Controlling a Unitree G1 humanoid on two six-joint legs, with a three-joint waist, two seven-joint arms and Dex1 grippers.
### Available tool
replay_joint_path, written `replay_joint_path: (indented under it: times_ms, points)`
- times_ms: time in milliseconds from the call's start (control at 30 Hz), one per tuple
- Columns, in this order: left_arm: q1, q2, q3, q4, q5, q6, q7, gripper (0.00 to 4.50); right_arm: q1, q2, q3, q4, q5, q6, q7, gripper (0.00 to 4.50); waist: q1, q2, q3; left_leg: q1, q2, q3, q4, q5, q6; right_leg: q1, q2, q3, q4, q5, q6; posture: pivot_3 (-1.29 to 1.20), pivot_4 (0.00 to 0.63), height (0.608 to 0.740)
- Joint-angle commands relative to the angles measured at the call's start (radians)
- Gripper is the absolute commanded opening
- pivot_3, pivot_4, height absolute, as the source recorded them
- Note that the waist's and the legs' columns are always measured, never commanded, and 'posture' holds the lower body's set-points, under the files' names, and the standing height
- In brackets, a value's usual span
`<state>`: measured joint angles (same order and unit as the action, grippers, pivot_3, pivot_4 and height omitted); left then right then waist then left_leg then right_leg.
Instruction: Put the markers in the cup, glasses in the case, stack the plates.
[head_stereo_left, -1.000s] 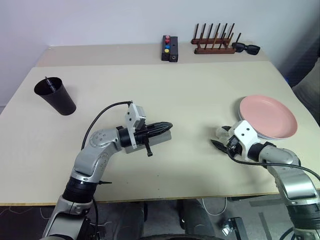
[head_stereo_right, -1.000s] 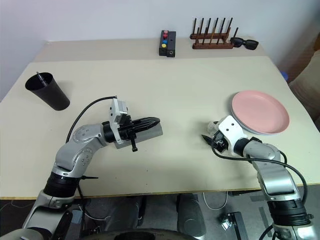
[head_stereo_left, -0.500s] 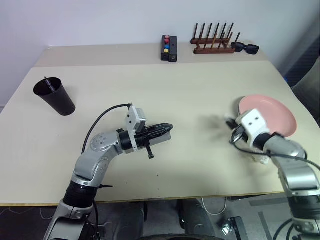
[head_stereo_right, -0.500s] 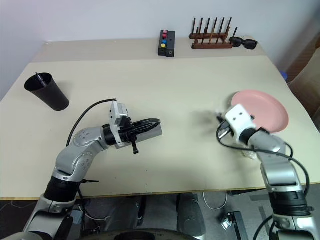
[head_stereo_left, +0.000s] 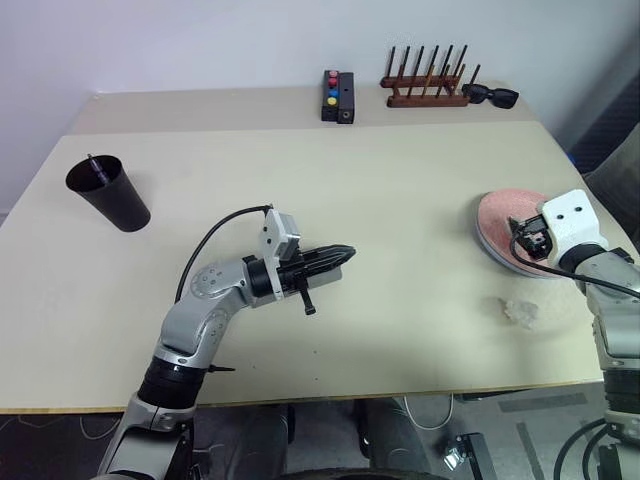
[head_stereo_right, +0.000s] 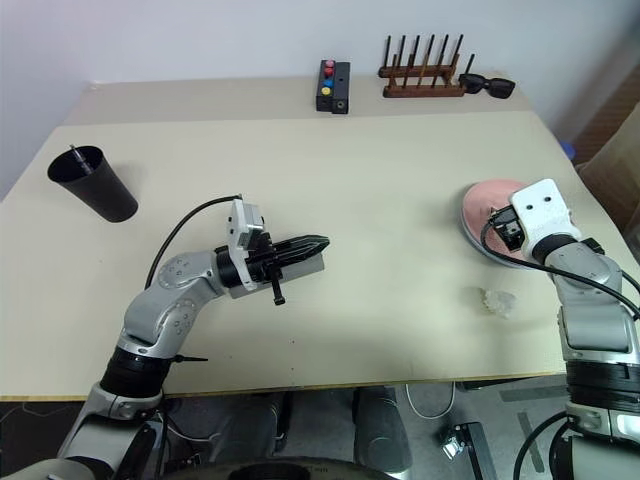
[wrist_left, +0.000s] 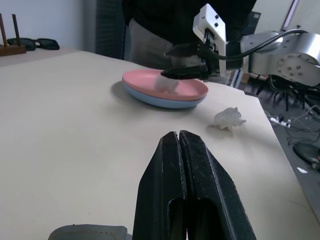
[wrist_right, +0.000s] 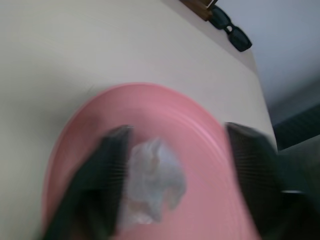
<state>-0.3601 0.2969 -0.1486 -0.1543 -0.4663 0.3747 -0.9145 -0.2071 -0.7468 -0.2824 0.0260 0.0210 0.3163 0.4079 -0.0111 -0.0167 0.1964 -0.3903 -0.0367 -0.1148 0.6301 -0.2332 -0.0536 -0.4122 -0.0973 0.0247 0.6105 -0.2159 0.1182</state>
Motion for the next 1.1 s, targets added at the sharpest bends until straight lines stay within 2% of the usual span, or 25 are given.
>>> replay_joint_path:
  times_ms: [33, 167, 300, 400, 567, 667, 867, 967, 1100]
  points:
    - [-0.024, -0.017, -0.018, 0.015, -0.003, -0.029, -0.024, 0.00, 0.077, -0.006, -0.128, -0.106, 0.101, -0.013, 0.060, 3.98, 0.010, 0.000, 0.000, 0.000, 0.000, 0.000, 0.000, 0.000, 0.000, 0.000, 0.000, 0.000, 0.000, 0.000, 0.001, 0.00, 0.150, 0.739]
    - [-0.056, -0.045, -0.042, 0.065, -0.002, -0.046, -0.059, 0.00, 0.282, -0.006, -0.240, -0.305, 0.274, 0.058, 0.224, 3.98, 0.022, 0.000, 0.000, 0.000, 0.000, 0.000, 0.000, 0.000, 0.001, 0.000, 0.000, 0.000, 0.000, -0.001, 0.001, 0.00, 0.150, 0.739]
    - [-0.086, -0.063, -0.063, 0.107, 0.002, -0.060, -0.103, 0.00, 0.460, 0.004, -0.314, -0.438, 0.360, 0.134, 0.295, 3.98, 0.018, 0.001, 0.000, 0.000, 0.000, 0.000, 0.001, -0.001, 0.001, 0.001, 0.000, 0.000, 0.000, -0.003, 0.004, 0.00, 0.150, 0.739]
    - [-0.110, -0.075, -0.080, 0.141, 0.007, -0.075, -0.137, 0.00, 0.578, 0.017, -0.335, -0.499, 0.362, 0.170, 0.301, 3.98, 0.020, 0.000, 0.000, 0.000, 0.000, 0.000, 0.001, -0.001, 0.001, 0.001, 0.000, 0.000, 0.000, -0.003, 0.005, 0.00, 0.150, 0.739]
    - [-0.129, -0.091, -0.084, 0.175, 0.015, -0.089, -0.157, 0.00, 0.678, 0.026, -0.296, -0.483, 0.284, 0.173, 0.265, 3.98, 0.018, 0.001, 0.000, 0.000, 0.000, 0.001, 0.001, -0.001, 0.001, 0.001, 0.000, 0.000, -0.002, -0.003, 0.004, 0.00, 0.150, 0.739]
    - [-0.129, -0.092, -0.082, 0.178, 0.018, -0.090, -0.162, 0.00, 0.678, 0.036, -0.287, -0.476, 0.283, 0.169, 0.255, 3.16, 0.018, 0.001, 0.000, 0.000, 0.000, 0.001, 0.001, -0.001, 0.001, 0.001, 0.000, 0.000, -0.004, -0.003, 0.004, 0.00, 0.150, 0.739]
    - [-0.120, -0.085, -0.071, 0.172, 0.023, -0.090, -0.152, 0.00, 0.620, 0.020, -0.258, -0.438, 0.253, 0.152, 0.246, 0.03, 0.022, 0.001, 0.000, -0.001, 0.000, 0.001, 0.000, -0.001, 0.001, 0.002, 0.000, 0.000, -0.008, -0.003, 0.004, 0.00, 0.150, 0.739]
    - [-0.119, -0.083, -0.068, 0.170, 0.023, -0.090, -0.146, 0.00, 0.589, 0.016, -0.255, -0.441, 0.263, 0.138, 0.260, 0.03, 0.023, 0.001, 0.000, -0.002, 0.000, 0.001, 0.000, -0.001, 0.001, 0.003, 0.000, -0.001, -0.010, -0.003, 0.004, 0.00, 0.150, 0.739]
    - [-0.108, -0.078, -0.064, 0.160, 0.020, -0.086, -0.138, 0.00, 0.467, 0.031, -0.268, -0.502, 0.370, 0.159, 0.265, 0.03, 0.019, 0.001, 0.000, -0.002, 0.000, 0.001, 0.000, -0.002, 0.003, 0.003, 0.000, 0.000, -0.011, -0.002, 0.004, 0.00, 0.150, 0.739]
